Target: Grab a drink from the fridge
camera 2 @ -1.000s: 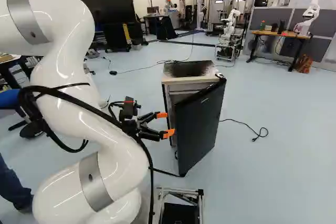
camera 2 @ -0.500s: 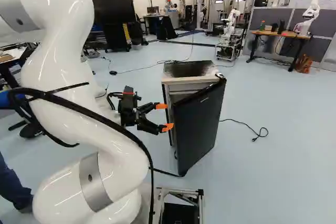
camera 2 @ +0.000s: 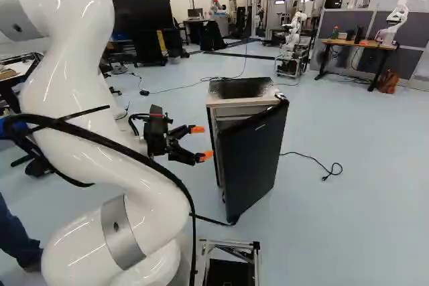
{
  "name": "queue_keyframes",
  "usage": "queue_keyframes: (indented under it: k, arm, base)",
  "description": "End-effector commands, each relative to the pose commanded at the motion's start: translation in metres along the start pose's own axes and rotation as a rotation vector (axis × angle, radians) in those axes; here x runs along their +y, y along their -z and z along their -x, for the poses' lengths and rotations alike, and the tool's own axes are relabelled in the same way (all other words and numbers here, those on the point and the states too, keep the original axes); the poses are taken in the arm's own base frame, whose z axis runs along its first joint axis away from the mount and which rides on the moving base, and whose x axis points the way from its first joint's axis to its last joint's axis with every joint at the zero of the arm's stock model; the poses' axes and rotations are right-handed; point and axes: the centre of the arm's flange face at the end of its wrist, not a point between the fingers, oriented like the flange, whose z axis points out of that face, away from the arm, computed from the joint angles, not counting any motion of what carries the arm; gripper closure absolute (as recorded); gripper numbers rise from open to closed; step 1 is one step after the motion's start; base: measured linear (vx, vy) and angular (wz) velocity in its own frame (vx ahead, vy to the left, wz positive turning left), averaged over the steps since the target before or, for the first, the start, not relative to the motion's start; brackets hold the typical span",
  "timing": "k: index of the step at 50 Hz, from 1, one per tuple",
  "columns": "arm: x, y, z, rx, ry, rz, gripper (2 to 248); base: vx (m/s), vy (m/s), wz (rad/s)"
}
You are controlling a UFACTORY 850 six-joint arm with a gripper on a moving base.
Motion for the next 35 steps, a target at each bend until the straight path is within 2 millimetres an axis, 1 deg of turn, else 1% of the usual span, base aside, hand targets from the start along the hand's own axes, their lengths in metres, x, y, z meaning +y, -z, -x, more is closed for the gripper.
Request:
queue_keyframes:
  k: [12,20,27,35]
  arm:
    - [-0.032,-0.005,-0.003,-0.009,-0.057,0.028,3]
    - [-0.052,-0.018,-0.006,-0.011,-0.098,0.066,3]
    - [-0.063,-0.032,-0.01,-0.01,-0.125,0.104,3]
    - [-0.068,-0.049,-0.014,-0.006,-0.146,0.146,3]
  base:
    - [0.0,0.0,0.0]
    - [0.0,0.0,0.0]
    - [0.0,0.0,0.0]
    - [0.0,0.0,0.0]
